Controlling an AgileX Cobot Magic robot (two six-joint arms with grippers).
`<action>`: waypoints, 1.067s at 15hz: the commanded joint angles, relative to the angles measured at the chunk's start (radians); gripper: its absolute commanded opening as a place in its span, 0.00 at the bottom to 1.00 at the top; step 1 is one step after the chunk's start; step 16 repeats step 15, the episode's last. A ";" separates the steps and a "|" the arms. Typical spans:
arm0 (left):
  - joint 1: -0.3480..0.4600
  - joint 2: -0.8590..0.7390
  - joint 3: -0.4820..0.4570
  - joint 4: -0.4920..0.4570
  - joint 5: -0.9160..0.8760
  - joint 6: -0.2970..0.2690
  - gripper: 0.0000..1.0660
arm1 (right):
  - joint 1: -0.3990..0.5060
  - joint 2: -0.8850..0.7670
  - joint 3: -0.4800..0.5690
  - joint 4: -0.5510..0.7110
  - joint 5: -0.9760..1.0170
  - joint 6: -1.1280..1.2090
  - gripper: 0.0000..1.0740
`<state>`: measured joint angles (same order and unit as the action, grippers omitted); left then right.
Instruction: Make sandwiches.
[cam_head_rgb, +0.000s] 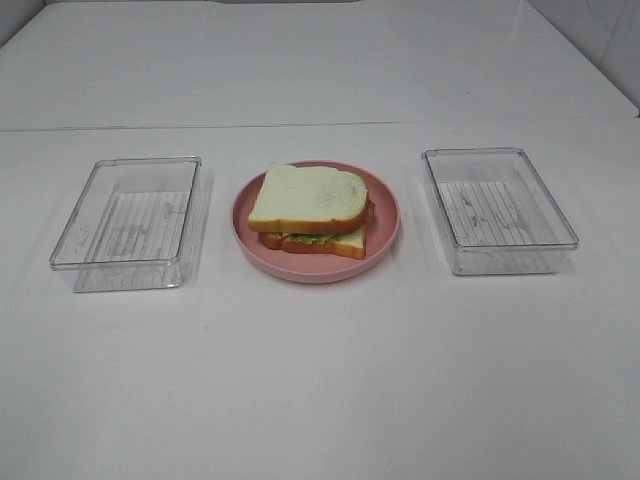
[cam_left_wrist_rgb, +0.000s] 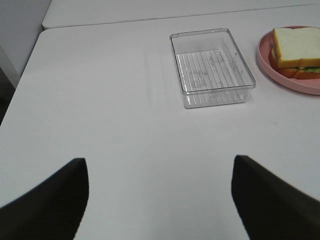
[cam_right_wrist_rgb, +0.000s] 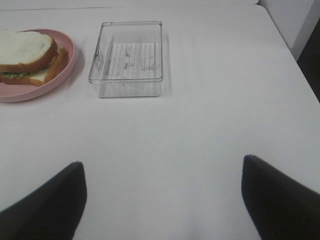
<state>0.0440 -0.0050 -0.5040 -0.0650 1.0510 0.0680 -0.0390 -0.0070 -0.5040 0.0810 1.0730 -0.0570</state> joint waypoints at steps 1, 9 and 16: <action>0.003 -0.026 0.006 -0.010 -0.005 0.004 0.71 | -0.006 -0.013 0.000 0.003 -0.012 -0.008 0.75; 0.003 -0.026 0.006 -0.010 -0.005 0.004 0.71 | -0.006 -0.013 0.000 0.003 -0.012 -0.008 0.75; 0.003 -0.026 0.006 -0.010 -0.005 0.004 0.71 | -0.006 -0.013 0.000 0.003 -0.012 -0.008 0.75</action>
